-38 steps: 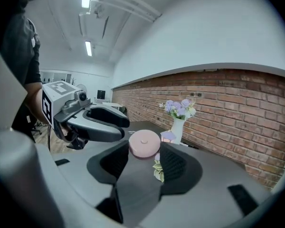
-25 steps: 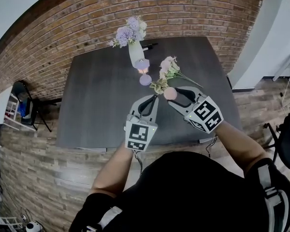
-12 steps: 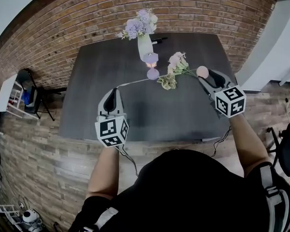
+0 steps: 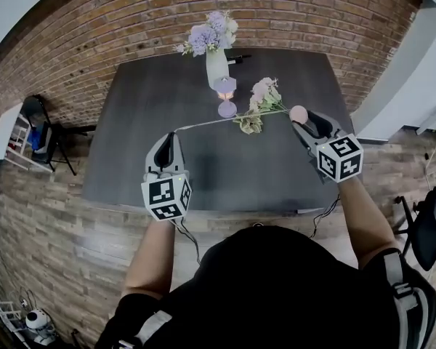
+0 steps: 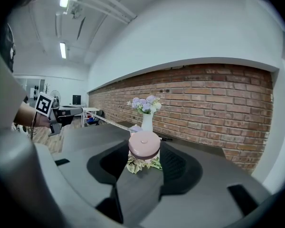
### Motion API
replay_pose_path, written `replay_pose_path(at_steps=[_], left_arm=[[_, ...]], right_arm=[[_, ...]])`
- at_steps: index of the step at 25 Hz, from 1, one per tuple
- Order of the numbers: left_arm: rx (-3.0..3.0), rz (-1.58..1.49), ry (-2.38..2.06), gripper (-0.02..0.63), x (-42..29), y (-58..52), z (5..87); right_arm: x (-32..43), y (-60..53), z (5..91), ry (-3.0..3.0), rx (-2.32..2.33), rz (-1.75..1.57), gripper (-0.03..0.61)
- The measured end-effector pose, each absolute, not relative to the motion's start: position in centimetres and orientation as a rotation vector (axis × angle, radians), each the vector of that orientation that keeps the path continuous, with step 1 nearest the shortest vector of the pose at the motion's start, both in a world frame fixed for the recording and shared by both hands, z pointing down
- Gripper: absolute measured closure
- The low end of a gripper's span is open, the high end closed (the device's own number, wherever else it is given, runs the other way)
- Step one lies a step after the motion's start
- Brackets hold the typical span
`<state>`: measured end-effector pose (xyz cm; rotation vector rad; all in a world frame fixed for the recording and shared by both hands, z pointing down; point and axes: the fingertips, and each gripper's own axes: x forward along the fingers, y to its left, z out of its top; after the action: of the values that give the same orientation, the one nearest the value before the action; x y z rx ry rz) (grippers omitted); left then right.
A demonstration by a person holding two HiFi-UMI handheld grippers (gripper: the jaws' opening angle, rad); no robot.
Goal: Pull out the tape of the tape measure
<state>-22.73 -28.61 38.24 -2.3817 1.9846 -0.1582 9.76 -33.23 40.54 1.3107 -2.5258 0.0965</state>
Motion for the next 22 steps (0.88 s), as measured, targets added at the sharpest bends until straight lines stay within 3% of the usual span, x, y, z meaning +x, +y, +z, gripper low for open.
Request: replay_pose_path(at_steps=[16, 22], left_arm=[[-2.432, -0.193, 1.978, 0.600, -21.8, -28.4, 39.9], [-2.510, -0.495, 1.999, 0.600, -21.0, -28.2, 46.7]], right_arm=[[8.7, -32.1, 41.7, -2.524, 1.238, 0.121, 0.376], [8.9, -31.1, 47.7, -2.438, 1.173, 0.255, 0.376]])
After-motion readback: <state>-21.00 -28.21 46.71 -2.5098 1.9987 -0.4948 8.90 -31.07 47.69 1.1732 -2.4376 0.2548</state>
